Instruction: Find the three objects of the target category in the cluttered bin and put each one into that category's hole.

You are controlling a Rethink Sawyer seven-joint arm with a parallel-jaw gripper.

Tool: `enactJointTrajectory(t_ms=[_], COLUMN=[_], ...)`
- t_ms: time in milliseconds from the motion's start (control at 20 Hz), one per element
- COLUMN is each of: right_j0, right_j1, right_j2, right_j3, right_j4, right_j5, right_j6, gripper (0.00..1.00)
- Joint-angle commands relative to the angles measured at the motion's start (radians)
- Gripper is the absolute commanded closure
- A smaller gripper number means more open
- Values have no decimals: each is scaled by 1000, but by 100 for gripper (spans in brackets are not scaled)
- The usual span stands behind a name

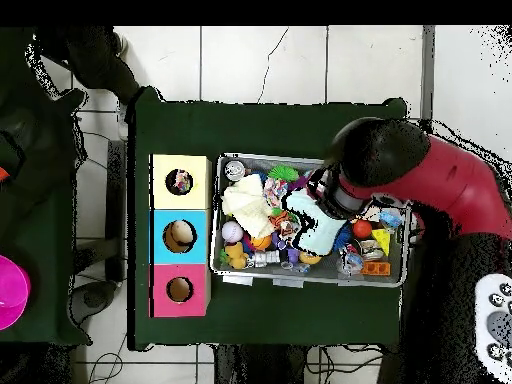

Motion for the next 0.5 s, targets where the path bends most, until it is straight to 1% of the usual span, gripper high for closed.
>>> enactJointTrajectory(t_ms=[50,200,500], right_j0=[-88,-114,-131], right_j1=[43,55,58], right_j2=[97,125,156], right_j3=[27,28,13], right_j4=[-99,-111,-145], right_j5=[14,-9,-10], right_j6=[-236,-246,-229], gripper=[100,100,100])
